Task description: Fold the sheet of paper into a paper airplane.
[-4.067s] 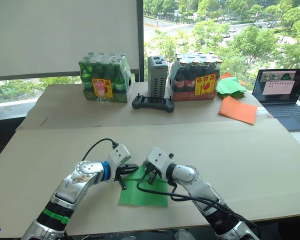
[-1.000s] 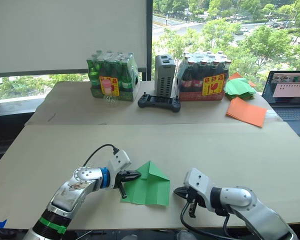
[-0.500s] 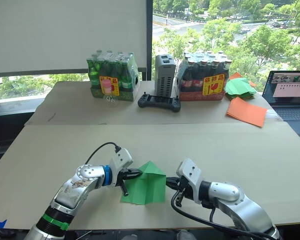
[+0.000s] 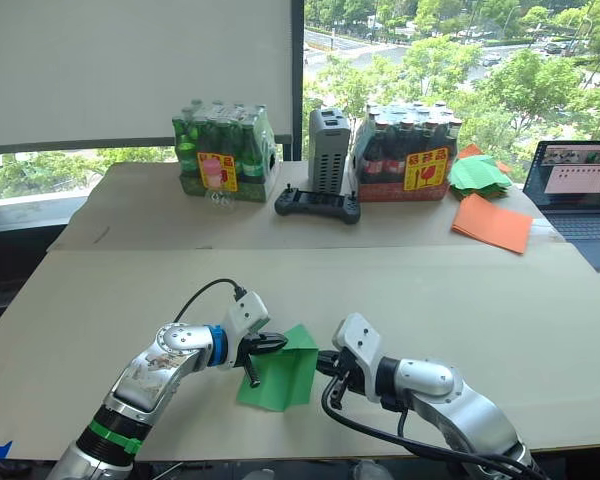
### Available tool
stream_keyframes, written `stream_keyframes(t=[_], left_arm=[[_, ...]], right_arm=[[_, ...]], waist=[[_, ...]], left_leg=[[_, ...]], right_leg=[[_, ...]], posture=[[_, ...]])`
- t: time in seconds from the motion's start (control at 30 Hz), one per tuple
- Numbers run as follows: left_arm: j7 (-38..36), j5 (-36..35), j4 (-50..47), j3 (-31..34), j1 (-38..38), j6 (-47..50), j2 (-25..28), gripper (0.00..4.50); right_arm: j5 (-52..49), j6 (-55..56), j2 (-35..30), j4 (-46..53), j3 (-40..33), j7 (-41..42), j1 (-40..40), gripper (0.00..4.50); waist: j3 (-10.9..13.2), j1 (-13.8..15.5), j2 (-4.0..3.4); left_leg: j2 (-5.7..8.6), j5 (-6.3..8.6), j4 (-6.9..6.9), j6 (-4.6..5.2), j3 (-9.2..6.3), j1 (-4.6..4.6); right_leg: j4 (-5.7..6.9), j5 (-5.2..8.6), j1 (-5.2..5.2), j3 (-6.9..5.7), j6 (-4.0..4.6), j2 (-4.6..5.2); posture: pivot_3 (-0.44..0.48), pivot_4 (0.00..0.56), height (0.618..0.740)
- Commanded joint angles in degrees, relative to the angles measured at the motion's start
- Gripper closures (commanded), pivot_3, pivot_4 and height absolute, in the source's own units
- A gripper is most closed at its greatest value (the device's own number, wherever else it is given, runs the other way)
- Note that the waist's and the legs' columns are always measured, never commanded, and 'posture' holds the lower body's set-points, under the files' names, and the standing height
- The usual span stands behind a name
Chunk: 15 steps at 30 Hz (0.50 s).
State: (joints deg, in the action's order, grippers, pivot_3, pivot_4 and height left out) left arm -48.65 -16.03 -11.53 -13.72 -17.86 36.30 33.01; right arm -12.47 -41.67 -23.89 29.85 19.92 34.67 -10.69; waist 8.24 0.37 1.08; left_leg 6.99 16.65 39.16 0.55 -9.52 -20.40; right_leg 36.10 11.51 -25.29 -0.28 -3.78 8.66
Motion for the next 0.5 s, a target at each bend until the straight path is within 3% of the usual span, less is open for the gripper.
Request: stream_keyframes(t=[0.03, 0.5], left_arm=[[-0.3, 0.1, -0.8, 0.0, -0.8, -0.1, 0.1, 4.48], [0.5, -0.2, -1.6, -1.4, 0.2, 1.4, -1.5, 4.48]], right_arm=[[0.1, 1.0, 1.7, -0.2, 1.0, -0.5, -2.2, 4.5], [1.8, 2.5, 5.8, -5.2, 3.9, -1.8, -5.7, 4.5]], waist=[[0.0, 0.0, 0.0], [0.0, -0.1, 0.0]], left_leg=[[-0.01, 0.0, 0.0, 0.01, 0.0, 0.0], [0.0, -0.01, 0.01, -0.03, 0.06, 0.02]], right_leg=[[0.0, 0.0, 0.0, 0.0, 0.0, -0.01], [0.02, -0.01, -0.05, 0.11, 0.0, -0.05]], posture=[[0.0, 0.15, 0.696], [0.0, 0.15, 0.696]])
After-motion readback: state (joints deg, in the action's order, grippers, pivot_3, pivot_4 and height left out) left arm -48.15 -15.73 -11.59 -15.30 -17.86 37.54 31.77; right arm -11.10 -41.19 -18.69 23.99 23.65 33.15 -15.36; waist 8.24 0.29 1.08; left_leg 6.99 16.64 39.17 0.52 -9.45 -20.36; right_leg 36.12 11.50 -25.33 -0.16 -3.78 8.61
